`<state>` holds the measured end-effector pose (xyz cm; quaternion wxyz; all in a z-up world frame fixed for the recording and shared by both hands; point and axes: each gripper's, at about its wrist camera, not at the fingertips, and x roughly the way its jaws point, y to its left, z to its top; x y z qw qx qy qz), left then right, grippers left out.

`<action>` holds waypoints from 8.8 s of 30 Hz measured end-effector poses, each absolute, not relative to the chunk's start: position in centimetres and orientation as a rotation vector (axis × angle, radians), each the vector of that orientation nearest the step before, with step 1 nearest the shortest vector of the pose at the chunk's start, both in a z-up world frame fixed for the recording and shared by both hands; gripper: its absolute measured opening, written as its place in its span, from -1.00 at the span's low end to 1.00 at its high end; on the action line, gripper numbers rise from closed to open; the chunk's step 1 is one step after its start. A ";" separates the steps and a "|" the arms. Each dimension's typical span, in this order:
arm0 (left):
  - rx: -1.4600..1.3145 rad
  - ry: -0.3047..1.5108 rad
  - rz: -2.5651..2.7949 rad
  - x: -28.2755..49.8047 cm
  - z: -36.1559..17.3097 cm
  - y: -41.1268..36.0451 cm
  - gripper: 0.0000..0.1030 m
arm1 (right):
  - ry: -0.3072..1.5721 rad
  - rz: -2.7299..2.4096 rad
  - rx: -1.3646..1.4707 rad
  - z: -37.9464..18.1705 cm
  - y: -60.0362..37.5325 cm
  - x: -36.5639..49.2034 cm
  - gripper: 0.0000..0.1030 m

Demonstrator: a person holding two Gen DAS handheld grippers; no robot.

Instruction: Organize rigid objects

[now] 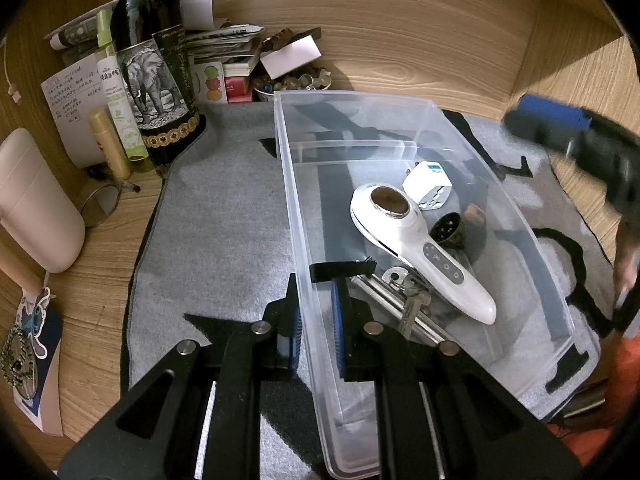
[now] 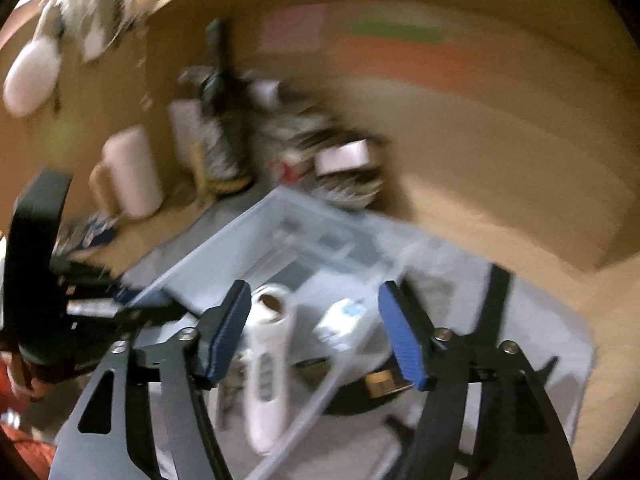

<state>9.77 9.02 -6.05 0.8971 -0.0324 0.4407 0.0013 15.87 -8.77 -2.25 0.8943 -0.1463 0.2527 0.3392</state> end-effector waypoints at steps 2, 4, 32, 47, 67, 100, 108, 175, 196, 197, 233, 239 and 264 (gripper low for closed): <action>-0.066 0.913 0.003 9.8 -6.0 9.0 -0.77 | 0.502 0.651 -0.251 -1.1 -10.6 16.9 0.29; -0.067 0.913 0.003 9.8 -6.1 9.0 -0.77 | 0.498 0.609 -0.214 -0.6 -12.2 17.9 0.29; -0.073 0.910 -0.003 10.0 -6.1 8.8 -0.77 | 0.839 0.430 -0.220 -11.7 -15.1 29.0 -0.12; -0.076 0.910 -0.004 9.9 -6.1 8.8 -0.77 | 0.747 0.484 -0.166 -8.3 -16.2 27.0 -0.73; -0.075 0.910 -0.005 10.0 -6.1 9.1 -0.77 | 0.507 0.729 -0.215 -1.2 -10.8 17.9 -0.73; -0.073 0.910 -0.008 9.9 -6.1 9.3 -0.77 | 0.737 0.891 -0.437 -8.2 -3.3 15.2 -0.23; -0.073 0.909 -0.008 9.9 -6.1 9.3 -0.77 | 0.632 0.832 -0.376 -5.3 -5.3 15.5 -0.09; -0.072 0.909 -0.008 9.9 -6.1 9.2 -0.77 | 0.451 0.682 -0.261 -0.7 -11.0 17.0 -0.64; -0.076 0.904 -0.016 9.9 -6.2 9.4 -0.77 | 0.622 0.925 -0.395 -5.9 -4.0 13.4 -0.64; -0.076 0.903 -0.017 9.9 -6.2 9.5 -0.77 | 0.634 0.926 -0.399 -6.1 -3.9 13.4 -0.64; -0.074 0.903 -0.016 9.8 -6.2 9.4 -0.77 | 0.593 0.659 -0.254 -2.9 -11.9 18.5 -0.06; -0.075 0.903 -0.015 9.8 -6.2 9.4 -0.77 | 0.673 0.581 -0.228 -5.3 -14.3 21.1 0.26; -0.069 0.907 -0.013 9.8 -6.3 9.6 -0.77 | 0.850 0.590 -0.327 -12.3 -13.5 25.6 0.51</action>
